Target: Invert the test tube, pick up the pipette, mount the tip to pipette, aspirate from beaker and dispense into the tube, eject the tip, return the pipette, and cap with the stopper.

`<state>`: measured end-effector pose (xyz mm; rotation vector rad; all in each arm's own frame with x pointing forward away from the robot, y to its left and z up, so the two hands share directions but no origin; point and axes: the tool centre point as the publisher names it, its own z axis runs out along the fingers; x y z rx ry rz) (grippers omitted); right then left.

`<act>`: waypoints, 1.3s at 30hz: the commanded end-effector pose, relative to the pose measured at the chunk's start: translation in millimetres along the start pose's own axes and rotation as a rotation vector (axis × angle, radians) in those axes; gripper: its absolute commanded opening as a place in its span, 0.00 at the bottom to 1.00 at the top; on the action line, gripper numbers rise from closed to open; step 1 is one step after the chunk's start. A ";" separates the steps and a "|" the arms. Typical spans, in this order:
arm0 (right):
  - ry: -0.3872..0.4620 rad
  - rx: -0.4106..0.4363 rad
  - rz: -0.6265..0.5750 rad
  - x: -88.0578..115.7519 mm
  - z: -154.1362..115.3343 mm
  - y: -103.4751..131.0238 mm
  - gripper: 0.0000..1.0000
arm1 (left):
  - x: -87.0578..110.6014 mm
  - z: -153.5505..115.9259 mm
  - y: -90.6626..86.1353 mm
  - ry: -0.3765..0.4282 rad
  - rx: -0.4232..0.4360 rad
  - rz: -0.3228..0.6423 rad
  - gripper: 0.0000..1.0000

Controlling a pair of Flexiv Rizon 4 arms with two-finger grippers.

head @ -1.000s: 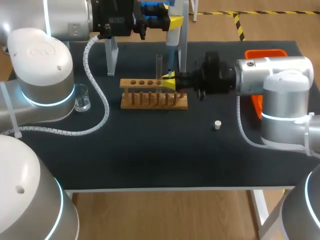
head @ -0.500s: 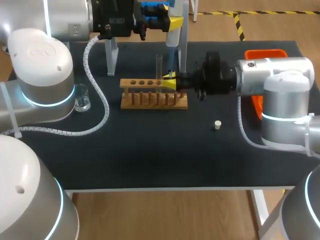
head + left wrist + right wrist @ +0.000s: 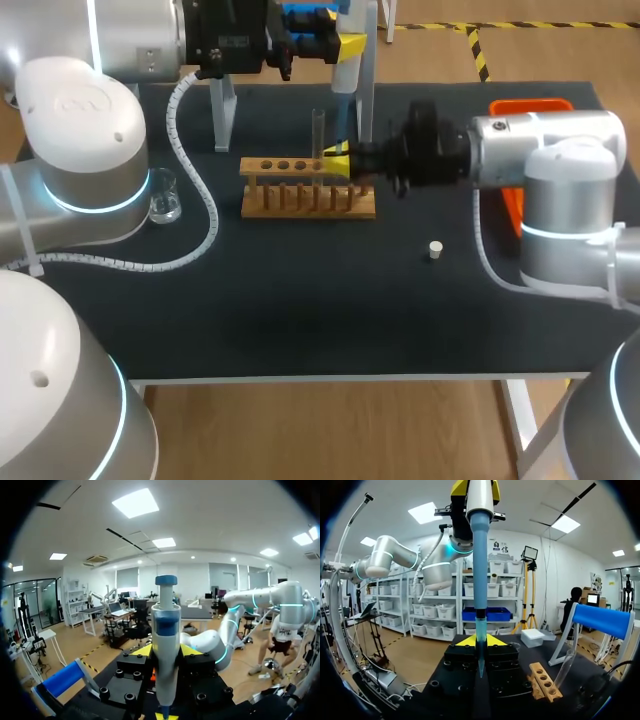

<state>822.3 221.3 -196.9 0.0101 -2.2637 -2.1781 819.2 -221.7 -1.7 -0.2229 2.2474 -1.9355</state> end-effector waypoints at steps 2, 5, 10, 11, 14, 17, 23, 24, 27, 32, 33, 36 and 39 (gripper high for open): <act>0.000 -0.003 -0.004 -1.5 0.4 1.2 0.00 | 0.0 0.7 0.2 0.000 0.002 0.000 0.00; 0.001 -0.008 -0.006 -1.9 0.7 2.5 0.00 | 0.0 0.7 0.2 0.000 0.002 0.000 0.00; -0.002 -0.029 0.002 -2.3 0.1 6.5 0.00 | 0.0 0.7 0.2 0.000 0.002 0.000 0.00; -0.002 -0.031 0.000 -2.1 0.3 7.3 0.00 | 0.0 0.7 0.2 0.000 0.002 0.000 0.00; -0.002 -0.032 -0.002 -2.1 0.6 7.8 0.00 | 0.0 0.7 0.2 0.000 0.002 0.000 0.00; -0.005 -0.034 -0.001 -2.2 0.8 8.5 0.00 | 0.0 0.7 0.2 0.000 0.002 0.000 0.00; -0.013 -0.034 0.000 -2.9 0.9 12.7 0.00 | 0.0 0.7 0.2 0.000 0.002 0.000 0.00; -0.014 -0.034 0.000 -3.0 1.1 13.6 0.00 | 0.0 0.7 0.2 0.000 0.002 0.000 0.00; -0.015 -0.032 -0.001 -3.1 1.9 17.4 0.00 | 0.0 0.7 0.2 0.000 0.002 0.000 0.00; -0.020 -0.032 -0.003 -4.4 0.7 27.2 0.00 | 0.0 0.7 0.2 0.000 0.002 0.000 0.00; -0.021 -0.031 -0.002 -4.6 0.3 28.7 0.00 | 0.0 0.7 0.2 0.000 0.002 0.000 0.00; -0.028 -0.032 0.000 -5.0 -1.2 32.6 0.00 | 0.0 0.7 0.2 0.000 0.002 0.000 0.00; -0.029 -0.035 0.001 -4.9 -2.0 35.0 0.00 | 0.0 0.7 0.2 0.000 0.002 0.000 0.00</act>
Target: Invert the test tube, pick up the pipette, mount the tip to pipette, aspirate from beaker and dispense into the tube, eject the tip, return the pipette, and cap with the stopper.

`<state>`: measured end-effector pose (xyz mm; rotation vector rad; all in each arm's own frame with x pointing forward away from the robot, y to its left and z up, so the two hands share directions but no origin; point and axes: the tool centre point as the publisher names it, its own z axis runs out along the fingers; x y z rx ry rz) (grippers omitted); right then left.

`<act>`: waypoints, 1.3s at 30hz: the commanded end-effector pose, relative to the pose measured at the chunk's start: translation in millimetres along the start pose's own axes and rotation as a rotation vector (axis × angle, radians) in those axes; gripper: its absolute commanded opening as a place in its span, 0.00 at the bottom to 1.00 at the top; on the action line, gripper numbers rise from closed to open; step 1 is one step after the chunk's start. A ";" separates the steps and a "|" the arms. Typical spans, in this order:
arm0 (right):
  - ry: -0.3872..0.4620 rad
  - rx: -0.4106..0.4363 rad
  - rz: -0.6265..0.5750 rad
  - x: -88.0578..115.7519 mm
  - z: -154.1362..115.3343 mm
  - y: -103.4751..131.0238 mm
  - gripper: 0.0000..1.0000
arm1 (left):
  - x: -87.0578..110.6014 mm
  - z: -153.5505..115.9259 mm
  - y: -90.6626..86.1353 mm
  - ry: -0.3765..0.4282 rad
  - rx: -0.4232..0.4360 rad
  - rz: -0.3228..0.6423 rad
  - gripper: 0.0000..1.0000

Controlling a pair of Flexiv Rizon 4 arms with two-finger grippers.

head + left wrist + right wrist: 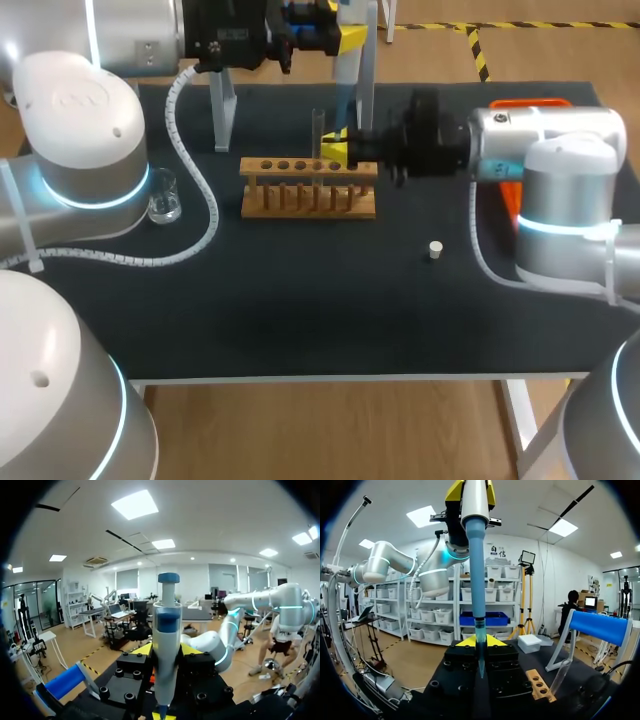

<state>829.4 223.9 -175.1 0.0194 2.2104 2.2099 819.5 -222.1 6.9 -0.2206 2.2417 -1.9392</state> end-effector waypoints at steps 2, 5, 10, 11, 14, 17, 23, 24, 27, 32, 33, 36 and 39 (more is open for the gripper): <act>-0.002 0.003 -0.002 2.3 -3.3 13.3 0.00 | 0.5 1.5 8.7 0.000 -0.003 -0.002 0.00; 0.003 0.008 0.001 3.7 -3.3 10.4 0.00 | 0.5 1.5 8.7 0.000 -0.003 -0.002 0.00; 0.017 0.030 0.005 7.5 -2.9 -0.2 0.49 | 0.5 1.5 8.7 0.000 -0.003 -0.002 0.00; 0.018 0.031 0.007 8.1 -3.4 -2.5 1.00 | 0.5 1.5 8.7 0.000 -0.003 -0.002 0.00; 0.019 0.040 0.018 9.8 -6.5 -10.2 1.00 | 0.5 1.5 8.7 0.000 -0.003 -0.002 0.00; 0.027 0.052 0.024 12.5 -11.0 -16.0 1.00 | 0.5 1.5 8.7 0.000 -0.003 -0.002 0.00; 0.056 0.102 0.028 22.3 -26.9 -32.2 1.00 | 0.5 1.5 8.7 0.000 -0.003 -0.002 0.00; 0.057 0.106 0.029 23.7 -29.1 -34.1 1.00 | 0.5 1.5 8.7 0.000 -0.003 -0.002 0.00; 0.062 0.136 0.028 31.0 -38.2 -41.3 1.00 | 0.5 1.5 8.7 0.000 -0.003 -0.002 0.00; 0.043 0.149 0.025 38.4 -51.5 -43.4 1.00 | 0.5 1.5 8.7 0.000 -0.003 -0.002 0.00; 0.040 0.149 0.024 38.9 -53.0 -42.7 1.00 | 0.5 1.5 8.7 0.000 -0.003 -0.002 0.00; 0.040 0.149 0.024 38.9 -53.0 -42.7 1.00 | 0.5 1.5 8.7 0.000 -0.003 -0.002 0.00; 0.040 0.149 0.024 38.9 -53.0 -42.7 1.00 | 0.5 1.5 8.7 0.000 -0.003 -0.002 0.00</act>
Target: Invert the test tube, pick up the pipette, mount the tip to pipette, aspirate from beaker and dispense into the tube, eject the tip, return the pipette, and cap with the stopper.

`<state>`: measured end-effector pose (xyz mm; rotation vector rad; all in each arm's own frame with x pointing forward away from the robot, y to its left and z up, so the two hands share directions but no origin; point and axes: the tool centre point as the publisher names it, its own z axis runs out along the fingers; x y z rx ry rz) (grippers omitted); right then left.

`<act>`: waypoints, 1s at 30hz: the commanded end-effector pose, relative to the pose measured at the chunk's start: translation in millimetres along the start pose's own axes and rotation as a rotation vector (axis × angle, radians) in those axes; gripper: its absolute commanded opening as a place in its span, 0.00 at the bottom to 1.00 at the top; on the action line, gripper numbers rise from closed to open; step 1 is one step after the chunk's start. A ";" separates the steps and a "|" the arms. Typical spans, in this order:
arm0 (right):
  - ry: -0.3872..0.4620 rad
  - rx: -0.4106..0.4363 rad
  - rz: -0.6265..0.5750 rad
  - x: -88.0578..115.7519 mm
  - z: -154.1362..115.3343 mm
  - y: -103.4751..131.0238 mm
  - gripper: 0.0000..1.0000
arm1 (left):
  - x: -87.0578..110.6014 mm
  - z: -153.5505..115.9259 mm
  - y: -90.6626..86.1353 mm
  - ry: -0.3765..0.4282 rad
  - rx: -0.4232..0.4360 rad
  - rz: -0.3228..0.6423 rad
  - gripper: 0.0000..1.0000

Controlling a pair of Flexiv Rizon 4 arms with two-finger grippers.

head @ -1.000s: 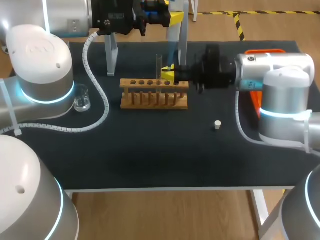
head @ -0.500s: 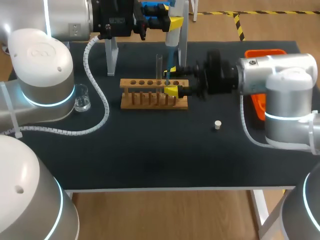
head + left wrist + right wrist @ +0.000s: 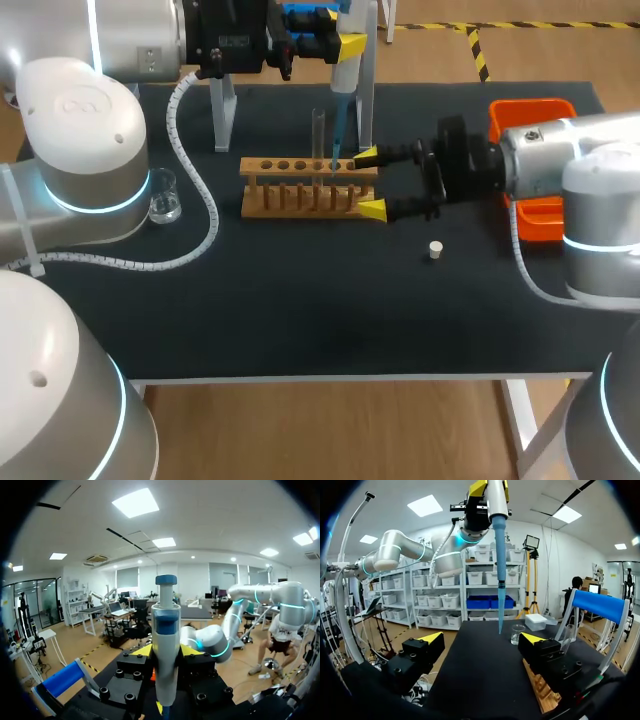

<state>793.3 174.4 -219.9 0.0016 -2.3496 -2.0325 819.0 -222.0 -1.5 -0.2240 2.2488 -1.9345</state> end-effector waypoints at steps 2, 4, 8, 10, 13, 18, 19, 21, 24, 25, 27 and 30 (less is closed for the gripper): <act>-0.005 0.004 0.000 3.9 -2.8 1.5 1.00 | -0.3 0.5 0.4 0.000 0.003 0.000 0.00; -0.005 0.004 0.000 3.9 -2.8 1.5 1.00 | -0.3 0.5 0.4 0.000 0.003 0.000 0.00; -0.005 0.004 0.000 3.9 -2.8 1.5 1.00 | -0.3 0.5 0.4 0.000 0.003 0.000 0.00; -0.005 0.004 0.000 3.9 -2.8 1.5 1.00 | -0.3 0.5 0.4 0.000 0.003 0.000 0.00; -0.005 0.004 0.000 3.9 -2.8 1.5 1.00 | -0.3 0.5 0.4 0.000 0.003 0.000 0.00; -0.005 0.004 0.000 3.9 -2.8 1.5 1.00 | -2.3 -9.2 1.5 -0.005 0.032 0.013 0.00; -0.005 0.004 0.000 3.9 -2.8 1.5 1.00 | -2.7 -13.8 2.4 -0.006 0.035 0.018 0.00; -0.005 0.004 0.000 3.9 -2.8 1.5 1.00 | -5.5 -24.9 5.5 -0.011 0.060 0.026 0.00; -0.005 0.004 0.000 3.9 -2.8 1.5 1.00 | -11.3 -42.9 11.8 -0.021 0.050 0.042 0.00; -0.005 0.004 0.000 3.9 -2.8 1.5 1.00 | -13.6 -49.8 14.3 -0.027 0.055 0.050 0.00; -0.005 0.004 0.000 3.9 -2.8 1.5 1.00 | -19.5 -63.3 19.8 -0.040 0.049 0.052 0.00; -0.005 0.004 0.000 3.9 -2.8 1.5 1.00 | -28.9 -84.0 27.4 -0.068 0.050 0.066 0.00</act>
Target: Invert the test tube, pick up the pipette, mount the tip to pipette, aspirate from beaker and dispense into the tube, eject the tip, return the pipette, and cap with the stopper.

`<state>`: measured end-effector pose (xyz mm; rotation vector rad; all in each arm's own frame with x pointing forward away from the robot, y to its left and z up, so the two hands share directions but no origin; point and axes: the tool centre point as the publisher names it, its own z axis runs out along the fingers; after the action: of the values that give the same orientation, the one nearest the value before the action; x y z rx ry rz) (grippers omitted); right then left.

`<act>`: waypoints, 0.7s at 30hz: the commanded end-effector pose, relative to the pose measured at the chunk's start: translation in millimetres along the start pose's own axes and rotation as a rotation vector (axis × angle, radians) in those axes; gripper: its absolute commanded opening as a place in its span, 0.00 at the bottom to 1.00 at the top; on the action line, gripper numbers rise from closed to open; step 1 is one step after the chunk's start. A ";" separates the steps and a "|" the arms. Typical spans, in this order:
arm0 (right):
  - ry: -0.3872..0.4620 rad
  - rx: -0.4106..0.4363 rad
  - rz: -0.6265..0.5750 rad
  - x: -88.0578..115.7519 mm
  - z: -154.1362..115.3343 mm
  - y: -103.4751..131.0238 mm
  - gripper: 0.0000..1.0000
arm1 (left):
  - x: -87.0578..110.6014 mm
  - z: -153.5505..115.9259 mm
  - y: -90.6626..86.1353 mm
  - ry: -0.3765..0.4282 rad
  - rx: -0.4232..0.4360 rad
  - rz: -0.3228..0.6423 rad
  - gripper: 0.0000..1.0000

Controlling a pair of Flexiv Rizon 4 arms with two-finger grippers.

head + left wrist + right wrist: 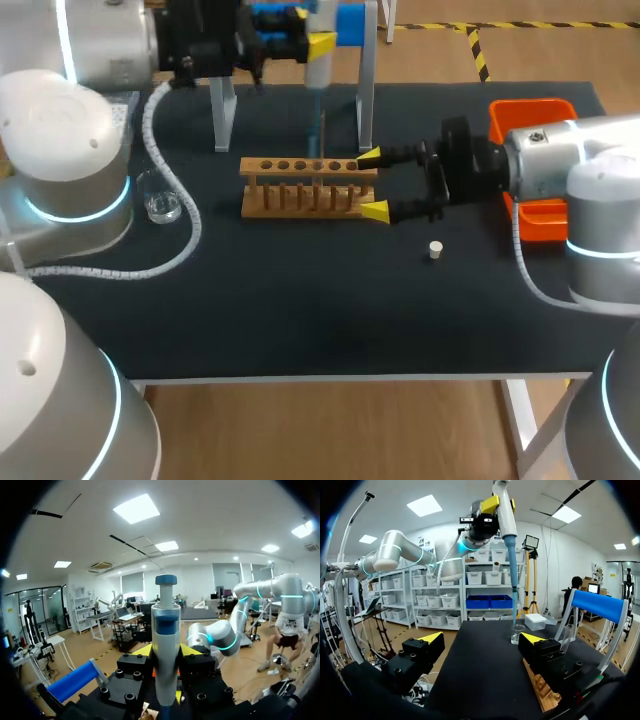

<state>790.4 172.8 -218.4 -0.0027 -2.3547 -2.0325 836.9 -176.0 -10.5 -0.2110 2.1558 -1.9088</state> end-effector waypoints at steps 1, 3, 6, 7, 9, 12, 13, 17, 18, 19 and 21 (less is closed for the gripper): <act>0.000 0.002 0.000 0.9 -1.2 0.3 1.00 | -7.6 -51.9 12.6 -0.014 0.020 0.009 0.00; 0.000 0.002 0.000 0.9 -1.2 0.3 1.00 | -14.8 -63.9 17.2 -0.028 0.009 0.014 0.00; 0.000 0.002 0.000 0.9 -1.2 0.3 1.00 | -28.9 -84.7 26.3 -0.052 0.007 0.021 0.00; 0.000 0.002 0.000 0.9 -1.2 0.3 1.00 | -32.8 -90.5 28.8 -0.059 0.007 0.022 0.00; 0.000 0.002 0.000 0.9 -1.2 0.3 1.00 | -41.4 -103.5 34.9 -0.075 0.006 0.029 0.00; 0.000 0.002 0.000 0.9 -1.2 0.3 1.00 | -53.7 -119.5 44.0 -0.088 0.005 0.031 0.00; 0.000 0.002 0.000 0.9 -1.2 0.3 1.00 | -57.5 -123.9 46.9 -0.091 0.005 0.031 0.00; 0.000 0.002 0.000 0.9 -1.2 0.3 1.00 | -72.3 -139.4 60.1 -0.108 -0.007 0.020 0.00; 0.000 0.002 0.000 0.9 -1.2 0.3 1.00 | -75.4 -143.1 63.1 -0.109 -0.008 0.020 0.00; 0.000 0.002 0.000 0.9 -1.2 0.3 1.00 | -78.5 -146.8 66.2 -0.112 -0.008 0.019 0.00; 0.000 0.002 0.000 0.9 -1.2 0.3 1.00 | -83.8 -153.9 71.7 -0.124 -0.010 0.013 0.00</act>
<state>790.1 172.6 -218.4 -0.0035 -2.3549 -2.0333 882.1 -18.8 -54.8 -0.3176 2.0795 -1.8183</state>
